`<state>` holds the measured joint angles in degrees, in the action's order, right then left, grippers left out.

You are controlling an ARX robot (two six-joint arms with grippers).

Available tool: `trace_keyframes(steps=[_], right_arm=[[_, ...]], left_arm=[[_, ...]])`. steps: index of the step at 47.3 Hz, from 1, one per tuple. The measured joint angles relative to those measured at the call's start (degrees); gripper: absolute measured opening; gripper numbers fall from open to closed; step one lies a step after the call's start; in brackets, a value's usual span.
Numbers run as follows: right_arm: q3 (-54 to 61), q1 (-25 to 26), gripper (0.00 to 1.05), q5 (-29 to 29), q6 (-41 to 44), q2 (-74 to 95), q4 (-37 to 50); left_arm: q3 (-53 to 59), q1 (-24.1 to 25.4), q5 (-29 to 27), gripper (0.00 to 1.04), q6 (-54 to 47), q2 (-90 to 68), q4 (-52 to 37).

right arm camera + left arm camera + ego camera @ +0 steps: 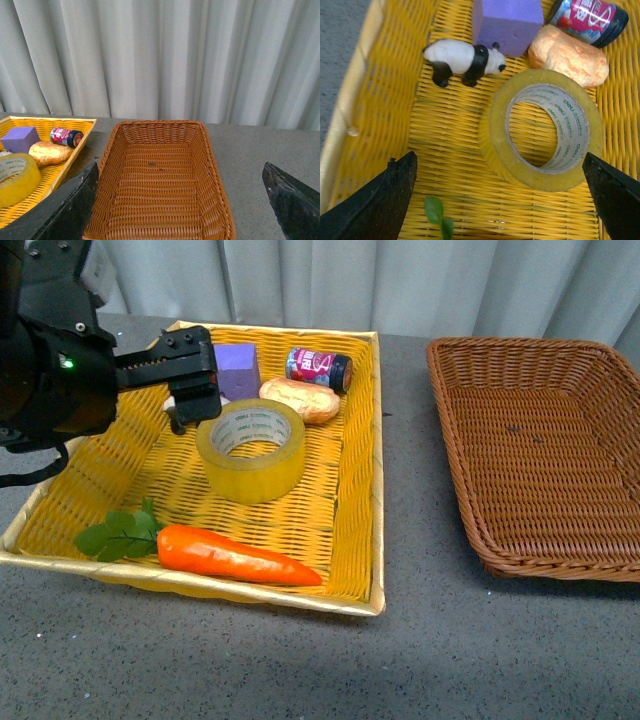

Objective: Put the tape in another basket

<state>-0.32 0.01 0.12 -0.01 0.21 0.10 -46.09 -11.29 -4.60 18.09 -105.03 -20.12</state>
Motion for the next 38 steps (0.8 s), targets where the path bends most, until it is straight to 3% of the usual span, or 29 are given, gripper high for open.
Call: trace_keyframes(steps=[38], right_arm=[[0.0,0.0,0.96,-0.02,0.0,0.0,0.0]], left_arm=[[-13.68,-0.15,0.04,0.98,-1.49,-17.53,4.76]])
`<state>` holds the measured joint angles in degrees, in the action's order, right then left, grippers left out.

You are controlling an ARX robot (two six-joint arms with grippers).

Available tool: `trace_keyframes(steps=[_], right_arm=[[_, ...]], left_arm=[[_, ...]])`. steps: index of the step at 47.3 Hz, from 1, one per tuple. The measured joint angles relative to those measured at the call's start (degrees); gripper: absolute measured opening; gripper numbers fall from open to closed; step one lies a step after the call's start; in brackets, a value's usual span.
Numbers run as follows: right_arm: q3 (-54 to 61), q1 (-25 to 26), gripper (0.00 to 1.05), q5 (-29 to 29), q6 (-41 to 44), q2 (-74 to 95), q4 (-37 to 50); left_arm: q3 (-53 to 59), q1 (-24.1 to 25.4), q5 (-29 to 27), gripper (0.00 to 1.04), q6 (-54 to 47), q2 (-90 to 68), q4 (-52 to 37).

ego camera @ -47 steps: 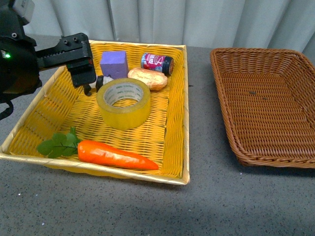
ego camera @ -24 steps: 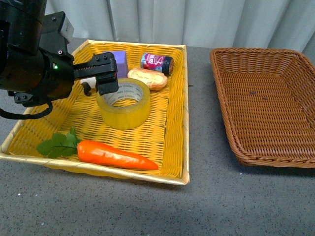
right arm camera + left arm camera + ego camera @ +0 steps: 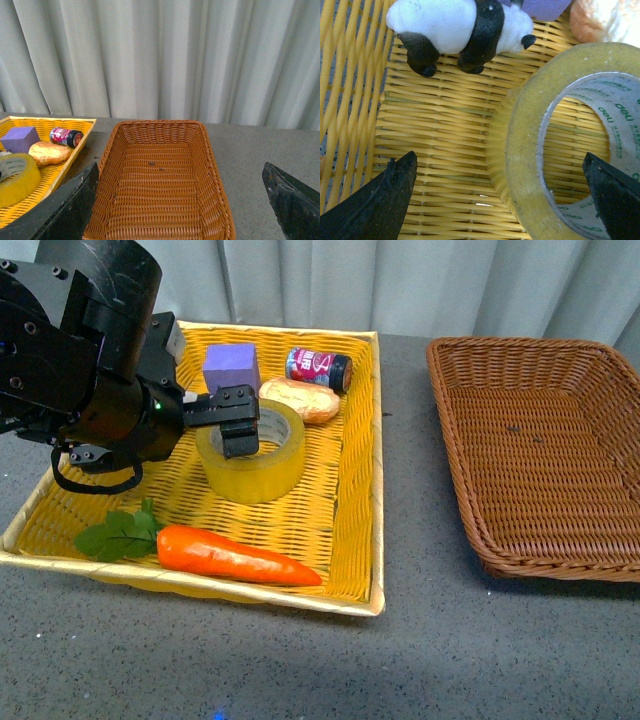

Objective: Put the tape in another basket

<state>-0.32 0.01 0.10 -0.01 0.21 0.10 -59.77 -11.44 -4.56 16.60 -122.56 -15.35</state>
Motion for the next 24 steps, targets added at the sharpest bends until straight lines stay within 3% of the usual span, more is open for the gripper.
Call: trace_keyframes(steps=[4,18,24], right_arm=[[0.0,0.0,0.96,0.02,0.0,0.0,0.0],[0.0,0.0,0.96,0.02,0.0,0.0,0.0],[0.0,0.0,0.96,0.02,0.0,0.0,0.0]], left_arm=[[-0.48,0.02,-0.35,0.96,-0.13,-0.72,0.31],[-1.62,-0.42,-0.87,0.55,-0.9,-1.07,1.11],[-2.45,-0.57,-0.96,0.3,-0.44,-1.09,1.75]])
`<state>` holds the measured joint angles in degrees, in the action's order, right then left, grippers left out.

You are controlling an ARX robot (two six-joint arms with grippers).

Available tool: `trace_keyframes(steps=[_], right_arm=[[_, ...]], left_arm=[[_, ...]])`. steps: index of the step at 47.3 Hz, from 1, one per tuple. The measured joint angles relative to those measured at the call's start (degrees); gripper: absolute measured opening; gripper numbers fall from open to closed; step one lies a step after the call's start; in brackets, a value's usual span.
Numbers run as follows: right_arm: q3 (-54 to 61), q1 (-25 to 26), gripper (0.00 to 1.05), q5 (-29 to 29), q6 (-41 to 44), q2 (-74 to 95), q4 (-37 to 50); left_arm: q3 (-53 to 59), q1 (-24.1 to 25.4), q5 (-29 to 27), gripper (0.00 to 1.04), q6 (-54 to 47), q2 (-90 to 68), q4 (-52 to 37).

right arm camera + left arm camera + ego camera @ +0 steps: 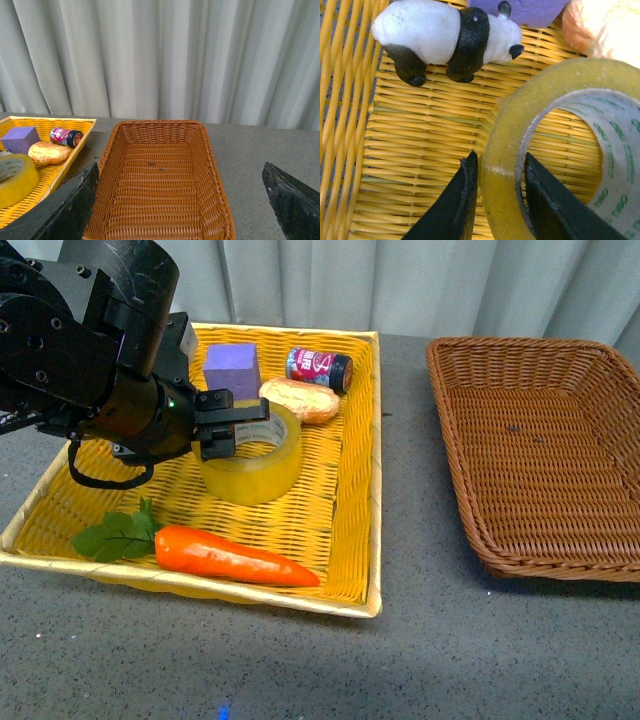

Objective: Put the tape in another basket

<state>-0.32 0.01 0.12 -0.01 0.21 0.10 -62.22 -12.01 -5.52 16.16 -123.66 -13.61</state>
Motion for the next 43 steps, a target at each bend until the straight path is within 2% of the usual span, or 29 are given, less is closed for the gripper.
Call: trace_keyframes(steps=[2,4,12,18,29,43], right_arm=[[0.0,0.0,0.96,0.0,0.0,0.0,0.0],[0.0,0.0,0.96,-0.02,0.0,0.0,0.0],[0.0,0.0,0.96,0.0,0.0,0.0,0.0],[0.0,0.0,0.96,-0.02,0.0,0.0,0.0],[0.0,0.0,0.96,0.0,0.0,0.0,0.0],[0.0,0.0,0.96,0.0,0.0,0.0,0.0]], left_arm=[[-0.17,0.0,-0.02,0.22,0.0,0.0,0.09],[-0.17,0.0,-0.07,0.19,-0.15,0.0,0.15],[0.11,-0.04,0.28,0.17,-0.28,0.28,-0.61],[2.01,-0.09,3.06,0.17,-3.15,1.33,-4.42],[3.32,0.0,10.51,0.17,-16.15,8.13,-11.21],[-2.38,-2.86,21.05,0.17,-34.12,11.93,-7.48]])
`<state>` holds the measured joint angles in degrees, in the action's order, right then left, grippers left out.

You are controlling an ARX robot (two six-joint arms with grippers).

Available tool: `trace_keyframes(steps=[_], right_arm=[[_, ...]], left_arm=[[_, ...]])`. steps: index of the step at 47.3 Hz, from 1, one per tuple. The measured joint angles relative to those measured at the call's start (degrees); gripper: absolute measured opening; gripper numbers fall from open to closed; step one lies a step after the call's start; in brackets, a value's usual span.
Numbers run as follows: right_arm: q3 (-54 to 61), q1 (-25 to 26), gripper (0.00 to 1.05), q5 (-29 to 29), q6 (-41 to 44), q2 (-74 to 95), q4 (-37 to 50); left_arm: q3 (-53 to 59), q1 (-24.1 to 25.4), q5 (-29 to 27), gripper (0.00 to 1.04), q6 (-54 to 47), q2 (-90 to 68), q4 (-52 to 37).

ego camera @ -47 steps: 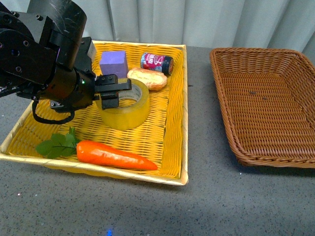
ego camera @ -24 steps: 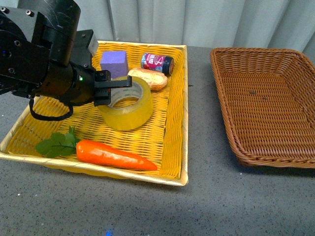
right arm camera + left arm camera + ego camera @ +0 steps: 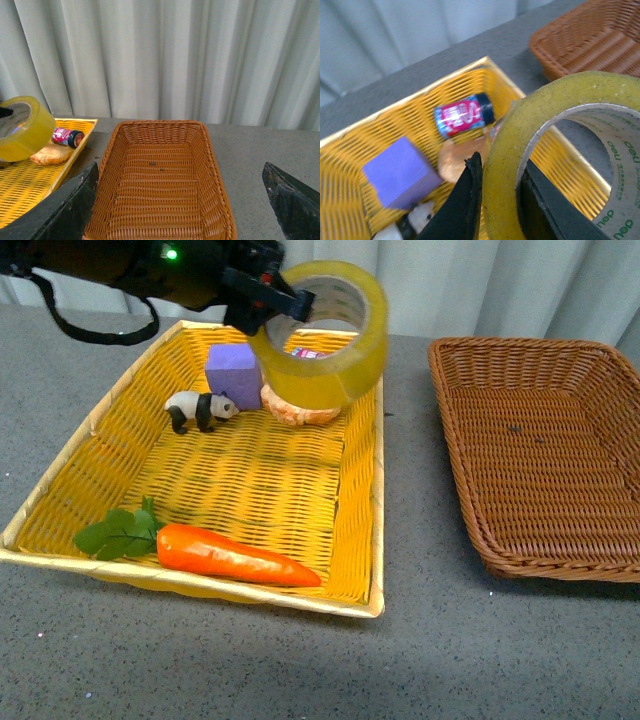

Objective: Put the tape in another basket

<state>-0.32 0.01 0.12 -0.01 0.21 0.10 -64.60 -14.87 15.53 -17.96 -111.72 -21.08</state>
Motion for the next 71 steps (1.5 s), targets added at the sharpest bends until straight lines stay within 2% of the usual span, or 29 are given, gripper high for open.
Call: trace_keyframes(steps=[13,22,34,63,65,68,71], right_arm=[[0.0,0.0,0.96,-0.02,0.0,0.0,0.0],[0.0,0.0,0.96,0.0,0.0,0.0,0.0],[0.0,0.0,0.96,0.0,0.0,0.0,0.0],[0.0,0.0,0.96,0.0,0.0,0.0,0.0],[-0.35,-0.55,0.96,-1.84,1.4,0.66,-1.16],[-2.58,-1.81,0.96,-6.95,8.31,6.34,-2.64],[-5.77,-1.55,0.96,-4.55,14.47,17.53,2.75]], left_arm=[[-4.66,-7.45,6.03,0.17,-15.19,-0.46,2.75],[-8.35,-11.67,6.67,0.17,-21.24,-2.54,4.5],[-9.16,-12.52,4.63,0.17,-22.4,-3.76,4.2],[-9.16,-12.52,4.59,0.17,-22.38,-3.76,4.15],[-9.16,-12.52,4.59,0.17,-22.38,-3.76,4.15],[-9.16,-12.52,4.55,0.17,-22.43,-3.76,4.15],[-9.16,-12.52,4.5,0.17,-22.4,-3.76,4.15]])
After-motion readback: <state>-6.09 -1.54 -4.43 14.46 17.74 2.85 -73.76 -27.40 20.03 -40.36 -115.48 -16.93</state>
